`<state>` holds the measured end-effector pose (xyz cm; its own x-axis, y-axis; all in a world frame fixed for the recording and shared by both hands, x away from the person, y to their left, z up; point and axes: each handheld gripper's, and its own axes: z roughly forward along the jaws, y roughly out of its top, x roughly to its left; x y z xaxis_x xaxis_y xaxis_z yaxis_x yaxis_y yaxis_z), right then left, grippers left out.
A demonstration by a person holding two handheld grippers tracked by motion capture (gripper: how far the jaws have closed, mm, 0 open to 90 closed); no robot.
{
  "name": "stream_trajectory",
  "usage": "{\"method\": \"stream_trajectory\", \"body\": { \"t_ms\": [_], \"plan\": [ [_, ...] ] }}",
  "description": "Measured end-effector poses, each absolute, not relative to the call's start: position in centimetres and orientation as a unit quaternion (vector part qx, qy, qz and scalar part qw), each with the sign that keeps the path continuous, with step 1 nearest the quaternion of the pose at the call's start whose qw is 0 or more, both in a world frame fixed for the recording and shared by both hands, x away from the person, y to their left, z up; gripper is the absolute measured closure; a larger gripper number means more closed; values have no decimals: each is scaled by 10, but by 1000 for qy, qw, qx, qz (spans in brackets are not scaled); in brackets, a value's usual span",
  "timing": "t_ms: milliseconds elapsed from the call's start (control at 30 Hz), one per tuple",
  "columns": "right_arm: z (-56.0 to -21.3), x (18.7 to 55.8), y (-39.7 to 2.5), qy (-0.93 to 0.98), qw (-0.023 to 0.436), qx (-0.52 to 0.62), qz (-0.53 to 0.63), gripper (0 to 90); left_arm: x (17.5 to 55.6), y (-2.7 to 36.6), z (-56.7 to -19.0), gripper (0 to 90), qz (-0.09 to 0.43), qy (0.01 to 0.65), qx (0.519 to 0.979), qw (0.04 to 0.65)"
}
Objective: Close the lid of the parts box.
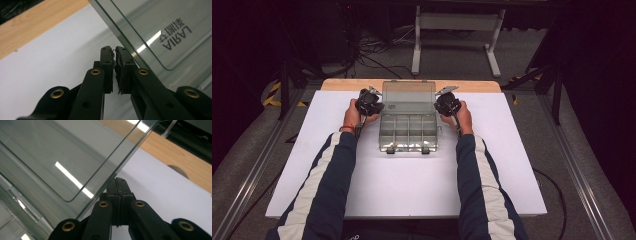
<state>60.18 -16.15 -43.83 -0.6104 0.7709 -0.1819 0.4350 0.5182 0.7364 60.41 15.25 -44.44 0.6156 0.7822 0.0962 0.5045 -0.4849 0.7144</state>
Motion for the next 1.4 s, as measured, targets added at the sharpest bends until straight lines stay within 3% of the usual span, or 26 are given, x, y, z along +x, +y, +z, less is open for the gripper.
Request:
{"method": "stream_trajectory", "body": {
  "t_ms": [467, 967, 1400],
  "plan": [
    [-409, 595, -159, 809, 313, 347, 357, 900, 603, 153, -421, 853, 229, 388, 814, 368],
    [-384, 572, -160, 787, 314, 349, 401, 900, 575, 156, -378, 853, 255, 369, 808, 381],
    [-375, 548, -163, 783, 314, 339, 416, 900, 548, 153, -363, 857, 273, 362, 810, 371]
  ]
}}
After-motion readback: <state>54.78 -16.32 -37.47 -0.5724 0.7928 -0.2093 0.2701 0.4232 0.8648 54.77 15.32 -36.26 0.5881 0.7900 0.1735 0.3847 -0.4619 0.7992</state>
